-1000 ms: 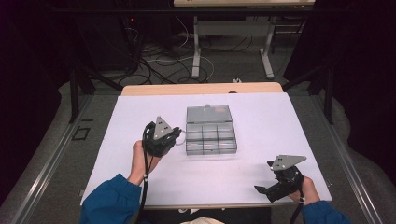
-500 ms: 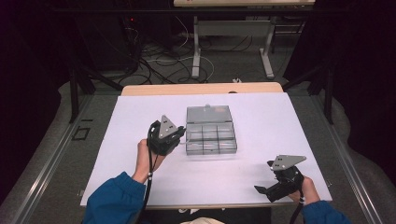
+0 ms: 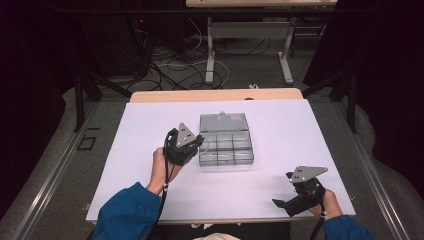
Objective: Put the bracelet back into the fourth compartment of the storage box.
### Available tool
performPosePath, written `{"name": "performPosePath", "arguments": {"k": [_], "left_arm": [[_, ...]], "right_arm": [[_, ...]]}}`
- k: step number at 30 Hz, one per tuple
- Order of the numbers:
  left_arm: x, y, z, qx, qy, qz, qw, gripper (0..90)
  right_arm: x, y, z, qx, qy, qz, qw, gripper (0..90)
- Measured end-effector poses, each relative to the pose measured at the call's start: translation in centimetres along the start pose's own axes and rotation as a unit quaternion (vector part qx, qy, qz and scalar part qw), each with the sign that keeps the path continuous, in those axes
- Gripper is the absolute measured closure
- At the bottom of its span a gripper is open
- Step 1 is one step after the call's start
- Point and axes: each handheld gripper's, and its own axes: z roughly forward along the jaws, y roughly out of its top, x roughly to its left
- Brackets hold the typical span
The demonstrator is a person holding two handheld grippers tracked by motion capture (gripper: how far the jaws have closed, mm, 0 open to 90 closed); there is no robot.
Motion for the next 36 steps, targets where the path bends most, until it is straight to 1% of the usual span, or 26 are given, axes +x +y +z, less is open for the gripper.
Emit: {"name": "performPosePath", "arguments": {"k": [1,2,3,4,5,6,7,8,9,10,11,12,13,14,16,17,20,22,23,24,27,30,32,33,34,36], "left_arm": [[-0.1,0.0,0.1,0.0,-0.003,-0.005,1.0,84.8],[-0.1,0.0,0.2,0.0,-0.001,0.0,1.0,84.8],[-0.1,0.0,0.3,0.002,-0.002,0.0,1.0,84.8],[-0.1,0.0,0.5,-0.001,-0.004,-0.003,1.0,84.8],[-0.1,0.1,0.6,0.001,-0.002,0.002,1.0,84.8],[-0.2,0.0,0.7,0.002,-0.007,-0.005,1.0,84.8],[-0.1,0.1,0.9,0.002,-0.006,0.003,1.0,84.8],[-0.2,0.0,1.0,0.003,-0.008,-0.001,1.0,84.8],[-0.2,0.1,1.1,0.002,-0.007,0.001,1.0,84.8],[-0.3,0.0,1.2,0.004,-0.009,-0.005,0.9999,84.8],[-0.3,0.0,1.3,0.004,-0.007,0.001,1.0,84.8],[-0.3,0.0,1.4,0.007,-0.009,0.003,0.9999,84.8],[-0.3,0.0,1.4,0.008,-0.011,-0.001,0.9999,84.8],[-0.3,0.0,1.4,0.008,-0.01,0.002,0.9999,84.8],[-0.3,0.0,1.5,0.006,-0.009,-0.001,0.9999,84.8],[-0.3,0.0,1.5,0.006,-0.012,-0.004,0.9999,84.8],[-0.3,-0.1,1.7,0.007,-0.014,-0.004,0.9999,84.8],[-0.3,-0.1,1.8,0.009,-0.015,-0.001,0.9998,84.8],[-0.4,-0.1,1.9,0.008,-0.015,-0.005,0.9998,84.8],[-0.3,-0.1,1.9,0.011,-0.014,0.003,0.9998,84.7],[-0.4,-0.2,2.1,0.009,-0.016,-0.005,0.9998,84.8],[-0.3,-0.3,2.2,0.013,-0.019,-0.004,0.9997,84.8],[-0.3,-0.3,2.3,0.013,-0.019,0.0,0.9997,84.8],[-0.3,-0.3,2.4,0.012,-0.02,-0.001,0.9997,84.8],[-0.4,-0.4,2.4,0.012,-0.021,-0.006,0.9997,84.7],[-0.3,-0.4,2.5,0.014,-0.022,-0.002,0.9997,84.8]], "right_arm": [[0.0,0.0,0.0,0.0,0.0,0.0,1.0,0.0],[0.0,0.0,0.0,0.002,0.002,-0.001,1.0,0.0],[0.0,0.0,0.0,0.001,0.002,-0.001,1.0,0.0],[0.0,0.0,0.0,0.001,0.002,-0.001,1.0,0.0],[0.0,0.0,0.0,0.0,0.0,-0.001,1.0,0.0],[0.0,0.0,0.0,0.001,0.0,-0.001,1.0,0.0],[0.0,0.0,0.0,0.001,0.0,-0.001,1.0,0.0],[0.0,0.0,0.0,0.001,0.001,-0.001,1.0,0.0],[0.0,0.0,0.0,0.002,0.004,-0.002,1.0,0.0],[0.0,0.0,0.0,0.002,0.004,-0.002,1.0,0.0],[0.0,0.0,0.0,0.002,0.004,-0.002,1.0,0.0],[0.0,0.0,0.0,0.002,0.004,-0.002,1.0,0.0],[0.0,0.0,0.0,0.002,0.004,-0.003,1.0,0.0],[0.0,0.0,0.0,0.002,0.004,-0.003,1.0,0.0],[0.0,0.0,0.0,0.002,0.004,-0.003,1.0,0.0],[0.0,0.0,0.0,0.002,0.004,-0.003,1.0,0.0],[0.0,0.0,0.0,0.002,0.003,-0.001,1.0,0.0],[0.0,0.0,0.0,0.002,0.003,-0.001,1.0,0.0],[0.0,0.0,0.0,0.002,0.003,-0.001,1.0,0.0],[0.0,0.0,0.0,0.002,0.003,-0.001,1.0,0.0],[0.0,0.0,0.0,0.002,0.003,-0.001,1.0,0.0],[0.0,0.0,0.0,0.002,0.003,-0.001,1.0,0.0],[0.0,0.0,0.0,0.002,0.003,-0.001,1.0,0.0],[0.0,0.0,0.0,0.002,0.003,-0.001,1.0,0.0],[0.0,0.0,0.0,0.002,0.003,-0.001,1.0,0.0],[0.0,0.0,0.0,0.001,0.001,-0.001,1.0,0.0]]}}
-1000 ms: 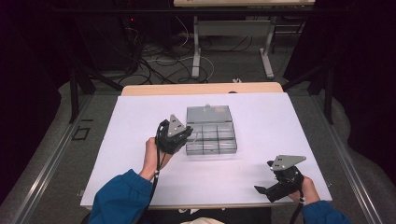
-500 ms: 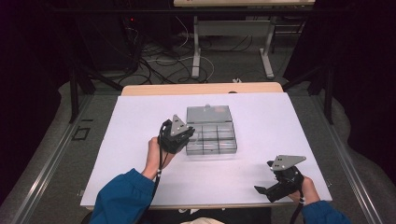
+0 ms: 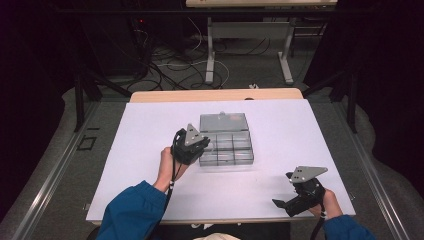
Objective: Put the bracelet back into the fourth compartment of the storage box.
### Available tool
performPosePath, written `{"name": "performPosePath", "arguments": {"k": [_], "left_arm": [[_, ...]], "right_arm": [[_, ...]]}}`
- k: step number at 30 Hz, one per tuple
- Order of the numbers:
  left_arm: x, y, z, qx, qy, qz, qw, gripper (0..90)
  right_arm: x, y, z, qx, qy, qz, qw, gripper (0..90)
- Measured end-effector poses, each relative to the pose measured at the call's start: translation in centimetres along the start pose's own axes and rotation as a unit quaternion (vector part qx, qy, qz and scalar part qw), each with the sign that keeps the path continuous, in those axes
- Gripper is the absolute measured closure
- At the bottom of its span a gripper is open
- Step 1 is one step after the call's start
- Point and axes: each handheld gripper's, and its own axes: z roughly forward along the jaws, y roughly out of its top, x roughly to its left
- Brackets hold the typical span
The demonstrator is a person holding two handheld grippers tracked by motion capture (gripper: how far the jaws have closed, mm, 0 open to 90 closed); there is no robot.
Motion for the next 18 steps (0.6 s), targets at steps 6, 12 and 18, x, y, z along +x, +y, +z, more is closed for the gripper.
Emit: {"name": "performPosePath", "arguments": {"k": [6,12,18], "left_arm": [[0.1,-0.2,0.4,0.004,-0.007,-0.002,1.0,84.7],[0.0,-0.2,0.8,0.007,-0.006,0.002,1.0,84.7],[-0.3,-0.3,1.3,0.015,-0.011,0.002,0.9998,84.7]], "right_arm": [[0.0,0.0,0.0,0.0,0.0,0.0,1.0,0.0],[0.0,0.0,0.0,0.001,0.001,0.0,1.0,0.0],[0.0,0.0,0.0,0.001,0.003,-0.002,1.0,0.0]]}}
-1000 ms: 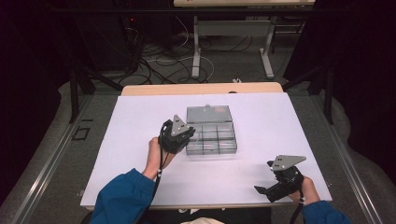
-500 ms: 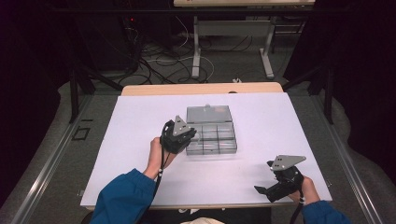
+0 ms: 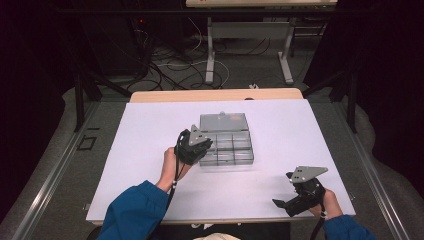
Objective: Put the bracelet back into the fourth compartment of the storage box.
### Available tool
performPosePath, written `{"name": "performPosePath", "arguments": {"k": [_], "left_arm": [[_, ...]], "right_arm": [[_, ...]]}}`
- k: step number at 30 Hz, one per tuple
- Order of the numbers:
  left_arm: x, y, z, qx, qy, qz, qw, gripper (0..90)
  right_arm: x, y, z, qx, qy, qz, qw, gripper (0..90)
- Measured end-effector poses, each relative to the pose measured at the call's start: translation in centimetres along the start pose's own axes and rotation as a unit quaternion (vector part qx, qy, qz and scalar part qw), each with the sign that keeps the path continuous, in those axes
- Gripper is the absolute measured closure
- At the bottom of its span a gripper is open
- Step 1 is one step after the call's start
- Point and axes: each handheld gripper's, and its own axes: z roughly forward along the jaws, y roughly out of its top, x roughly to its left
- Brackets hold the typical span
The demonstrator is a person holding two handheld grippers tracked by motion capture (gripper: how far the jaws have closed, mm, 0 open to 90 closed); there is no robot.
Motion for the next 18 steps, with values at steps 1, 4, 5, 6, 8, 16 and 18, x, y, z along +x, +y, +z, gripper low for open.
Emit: {"name": "performPosePath", "arguments": {"k": [1,4,5,6,8,16,18], "left_arm": [[0.0,0.0,0.1,0.001,0.0,0.002,1.0,84.7],[-0.1,-0.2,0.3,0.004,0.001,0.009,1.0,84.7],[-0.2,-0.3,0.4,0.008,0.001,0.006,0.9999,84.7],[-0.2,-0.3,0.5,0.009,0.001,0.005,0.9999,84.7],[-0.2,-0.4,0.7,0.014,0.003,0.01,0.9999,84.7],[-0.4,-0.9,1.5,0.031,0.006,0.01,0.9994,84.6],[-0.4,-1.0,1.6,0.039,0.007,0.007,0.9992,84.6]], "right_arm": [[0.0,0.0,0.0,0.0,0.0,0.0,1.0,0.0],[0.0,0.0,0.0,0.0,0.0,-0.001,1.0,0.0],[0.0,0.0,0.0,0.0,0.0,-0.001,1.0,0.0],[0.0,0.0,0.0,0.0,0.0,-0.001,1.0,0.0],[0.0,0.0,-0.1,0.004,0.001,-0.001,1.0,0.0],[0.0,0.0,0.0,0.004,0.002,-0.001,1.0,0.0],[0.0,0.0,-0.1,0.004,0.002,-0.001,1.0,0.0]]}}
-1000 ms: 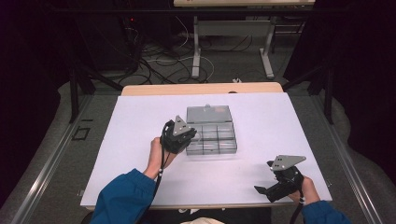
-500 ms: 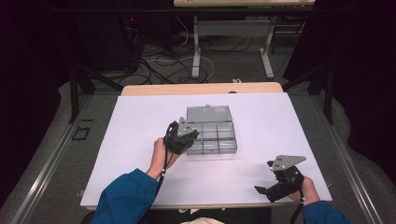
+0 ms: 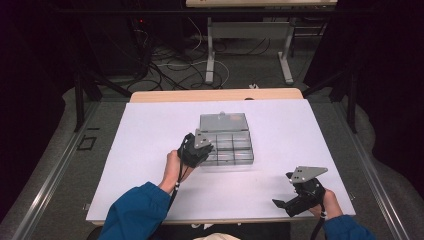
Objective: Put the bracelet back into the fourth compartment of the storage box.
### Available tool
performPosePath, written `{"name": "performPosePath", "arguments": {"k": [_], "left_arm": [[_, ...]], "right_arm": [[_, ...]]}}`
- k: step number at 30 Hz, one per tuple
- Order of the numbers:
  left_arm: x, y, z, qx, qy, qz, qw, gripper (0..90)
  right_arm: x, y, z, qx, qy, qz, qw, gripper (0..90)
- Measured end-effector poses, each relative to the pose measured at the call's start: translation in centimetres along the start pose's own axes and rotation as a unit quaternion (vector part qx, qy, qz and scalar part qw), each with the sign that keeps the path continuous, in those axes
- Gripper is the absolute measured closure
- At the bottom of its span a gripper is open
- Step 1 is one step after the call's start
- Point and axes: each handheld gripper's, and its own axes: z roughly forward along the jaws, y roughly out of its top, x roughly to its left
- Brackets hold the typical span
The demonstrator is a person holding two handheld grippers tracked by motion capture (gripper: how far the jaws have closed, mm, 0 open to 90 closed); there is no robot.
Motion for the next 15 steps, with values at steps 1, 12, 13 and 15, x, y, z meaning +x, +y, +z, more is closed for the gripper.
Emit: {"name": "performPosePath", "arguments": {"k": [1,12,13,15], "left_arm": [[0.09,-0.04,0.05,0.003,-0.001,0.001,1.0,84.6],[0.65,-0.59,0.84,0.02,0.006,-0.009,0.9997,84.4],[0.69,-0.63,0.91,0.021,0.008,-0.008,0.9997,84.4],[0.68,-0.7,1.02,0.024,0.009,-0.008,0.9996,84.4]], "right_arm": [[-0.01,0.0,0.01,0.0,0.0,-0.001,1.0,0.0],[0.05,-0.01,0.05,-0.003,-0.001,0.0,1.0,0.0],[0.07,-0.01,0.06,-0.003,-0.002,0.002,1.0,0.0],[0.06,-0.01,0.08,-0.003,-0.001,0.001,1.0,0.0]]}}
